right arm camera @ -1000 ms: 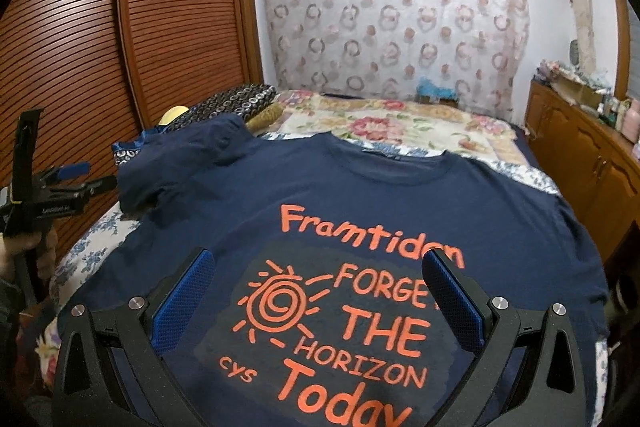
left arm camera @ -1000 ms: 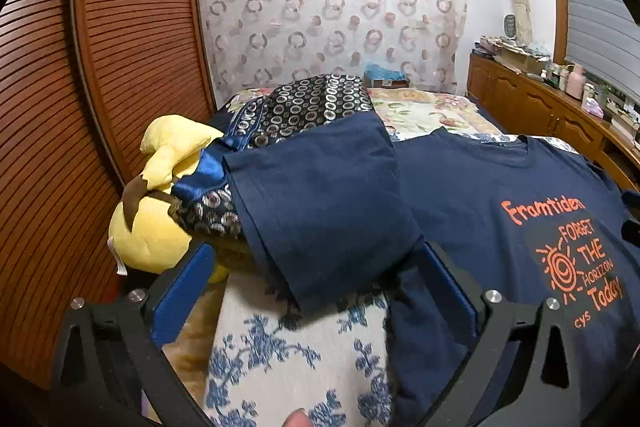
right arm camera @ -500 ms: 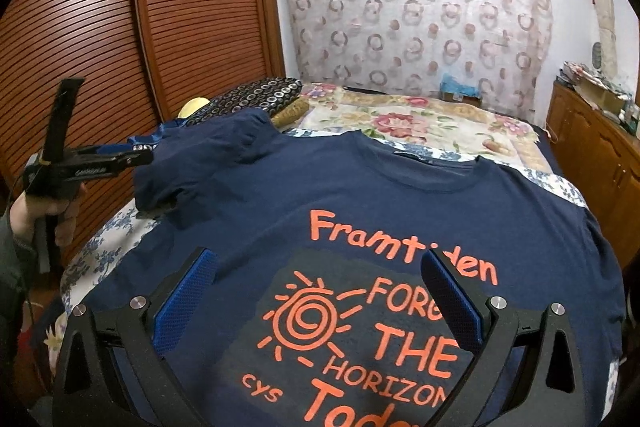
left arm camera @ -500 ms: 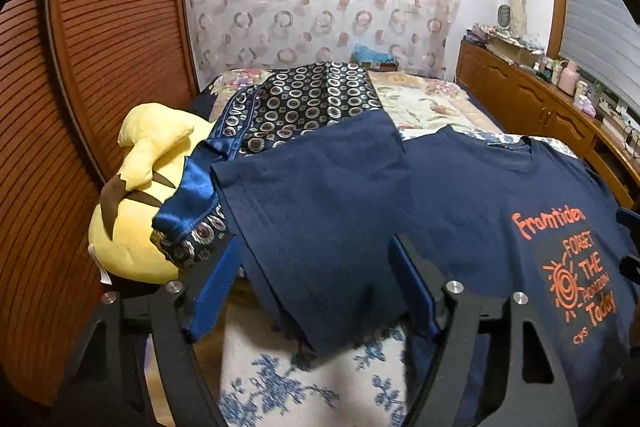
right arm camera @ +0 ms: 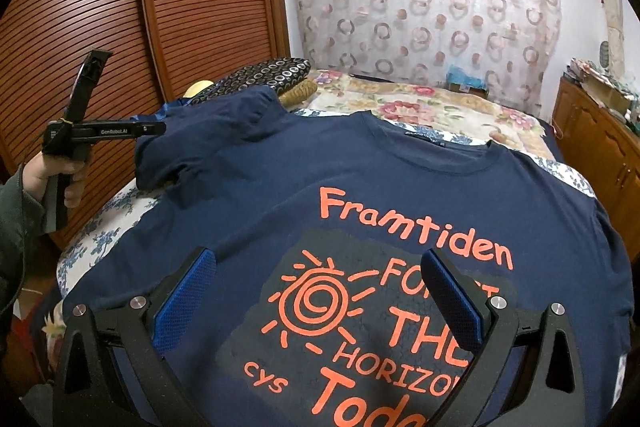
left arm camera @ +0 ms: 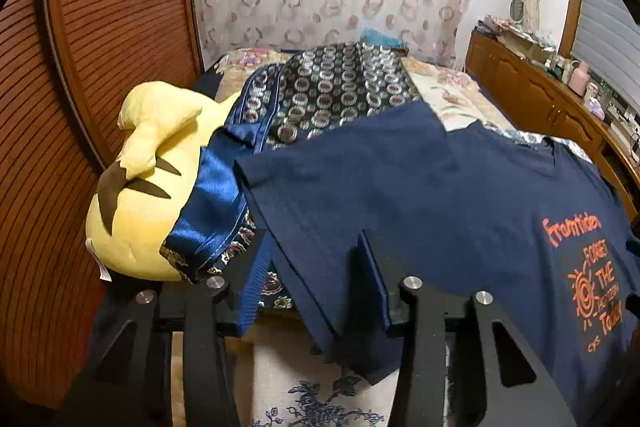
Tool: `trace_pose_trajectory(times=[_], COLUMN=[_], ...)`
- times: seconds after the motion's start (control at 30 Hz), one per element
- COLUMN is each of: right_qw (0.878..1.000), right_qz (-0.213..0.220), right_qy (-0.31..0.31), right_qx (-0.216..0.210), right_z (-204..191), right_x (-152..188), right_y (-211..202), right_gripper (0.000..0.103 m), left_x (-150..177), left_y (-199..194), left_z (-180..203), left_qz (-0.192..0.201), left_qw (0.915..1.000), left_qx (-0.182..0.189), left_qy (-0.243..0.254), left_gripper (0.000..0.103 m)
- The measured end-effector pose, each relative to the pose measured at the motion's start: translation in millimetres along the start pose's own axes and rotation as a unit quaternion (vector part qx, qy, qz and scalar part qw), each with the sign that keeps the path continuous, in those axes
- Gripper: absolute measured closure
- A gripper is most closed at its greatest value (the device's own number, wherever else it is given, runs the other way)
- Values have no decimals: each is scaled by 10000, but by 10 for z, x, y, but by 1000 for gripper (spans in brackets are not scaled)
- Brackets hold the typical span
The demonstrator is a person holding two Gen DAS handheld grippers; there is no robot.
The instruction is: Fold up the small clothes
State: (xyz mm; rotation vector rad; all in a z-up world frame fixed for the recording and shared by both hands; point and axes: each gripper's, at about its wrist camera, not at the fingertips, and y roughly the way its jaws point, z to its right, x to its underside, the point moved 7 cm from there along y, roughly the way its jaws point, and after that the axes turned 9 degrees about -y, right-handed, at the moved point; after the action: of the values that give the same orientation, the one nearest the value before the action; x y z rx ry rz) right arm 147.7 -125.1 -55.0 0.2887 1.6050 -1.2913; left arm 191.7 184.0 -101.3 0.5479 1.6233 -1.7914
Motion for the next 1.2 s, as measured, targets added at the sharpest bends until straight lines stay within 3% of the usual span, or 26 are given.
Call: trace_pose_trajectory(times=[0.3, 0.33, 0.4, 0.5, 0.83, 1.2], right_qw=[10000, 10000, 10000, 10000, 10000, 9993], right_qz=[-18, -15, -14, -2, 62, 174], right_qy=[-40, -41, -41, -48, 36, 189], right_qx=[-33, -35, -38, -31, 24, 263], right_z=[-7, -5, -9, 5, 112, 213], right_x=[30, 29, 28, 23, 31, 91], right_y=[-40, -42, -45, -60, -138, -276], right_gripper=[1, 1, 1, 1, 1, 1], left_x=[23, 27, 27, -4, -246, -508], left_y=[79, 77, 65, -24, -420, -544], left_z=[-52, -34, -16, 28, 402, 1561], left_qz=[-193, -208, -234, -106, 406, 533], left_qw=[9997, 9996, 9995, 9998, 9974, 9869], left_qx=[82, 140, 213, 166, 524, 1162], left_qy=[-123, -100, -97, -2, 276, 979], left_gripper=[58, 61, 83, 99, 101, 101])
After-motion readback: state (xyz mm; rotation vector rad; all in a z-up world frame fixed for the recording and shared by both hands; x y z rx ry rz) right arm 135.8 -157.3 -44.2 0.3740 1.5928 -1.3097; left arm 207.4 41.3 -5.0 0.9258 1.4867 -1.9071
